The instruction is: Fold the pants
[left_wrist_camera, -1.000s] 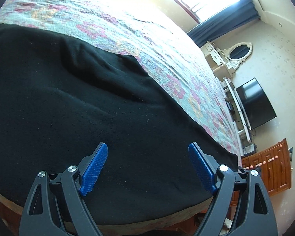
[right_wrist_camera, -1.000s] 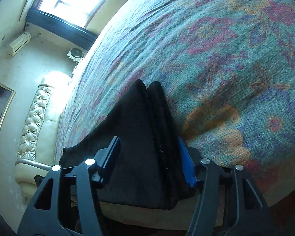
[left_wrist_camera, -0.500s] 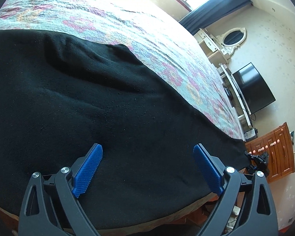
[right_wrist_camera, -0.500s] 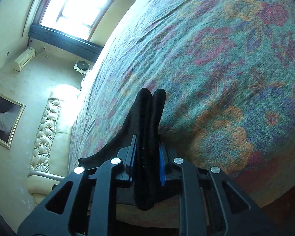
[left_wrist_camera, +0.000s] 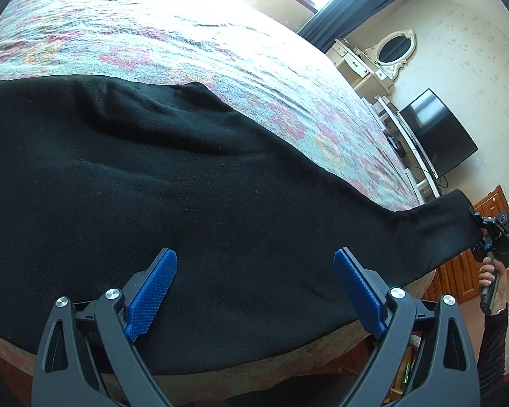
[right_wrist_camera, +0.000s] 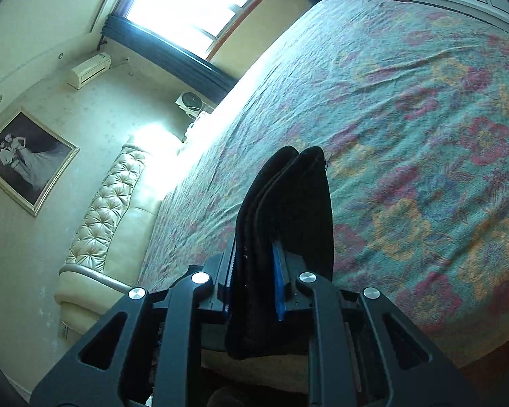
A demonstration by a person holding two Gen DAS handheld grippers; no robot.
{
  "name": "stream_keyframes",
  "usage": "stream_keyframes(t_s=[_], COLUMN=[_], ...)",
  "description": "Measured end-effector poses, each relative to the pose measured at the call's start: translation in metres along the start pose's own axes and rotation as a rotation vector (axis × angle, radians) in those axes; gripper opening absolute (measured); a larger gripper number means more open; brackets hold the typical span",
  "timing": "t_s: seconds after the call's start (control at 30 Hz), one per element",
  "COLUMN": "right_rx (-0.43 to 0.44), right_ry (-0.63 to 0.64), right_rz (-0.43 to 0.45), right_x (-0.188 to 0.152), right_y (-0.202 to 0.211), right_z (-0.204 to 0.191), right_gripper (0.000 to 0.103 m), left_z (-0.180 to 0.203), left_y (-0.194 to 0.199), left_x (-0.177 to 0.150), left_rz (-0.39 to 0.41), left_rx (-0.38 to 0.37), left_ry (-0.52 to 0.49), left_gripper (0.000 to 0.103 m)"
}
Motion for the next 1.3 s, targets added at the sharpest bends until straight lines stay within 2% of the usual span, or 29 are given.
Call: stream_keyframes(t_s=[0.13,0.3,0.4,0.5,0.77,1.03,1.3], right_rx=[0.018,0.016,0.025,-0.002,0.011,-0.004,-0.066], right_ry=[0.044,0.096,0.110,0.161,0.221,0.246,0.285], right_rz=[-0.014,-0.042,-0.065,-0.083,-0.160,-0.267,-0.336], right_x=[-0.012,-0.034,-0.050,-0.067,-0.125,-0.190,-0.241], right_y=[-0.012,-0.033,-0.047,-0.064,-0.115,-0.165,-0.197], right_z=[-0.038,-0.073,-0.092,-0.110,-0.157,-0.173,-0.163], right_gripper=[0.018,0.018,0.018,0.018,0.018,0.018,0.018], left_z=[-0.002,-0.004,-0.005,-0.010,-0.015,-0.016,-0.017], left_y=[0.014,0.036,0.043,0.052,0.066,0.079,0.082], left_x=[-0.001,0.002,0.006,0.011,0.020,0.026,0.031], left_rz=[0.011,0.070,0.077,0.104,0.131,0.157,0.168], left_rx=[0.024,0.085,0.104,0.109,0.118,0.111,0.101], left_ry=[-0.007,-0.083,-0.115,-0.104,-0.063,-0.060,-0.036], left_gripper=[0.093,0.093,0.093,0.093,0.093,0.093,0.093])
Point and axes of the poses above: each gripper's, at about its wrist camera, not at the fingertips, and y roughly against the way its jaws point, z to its right, x to its top, the point moved 6 cm from there along -y, roughly the way its jaws point, and after that the axes turned 14 degrees about z, right-handed, at the moved point
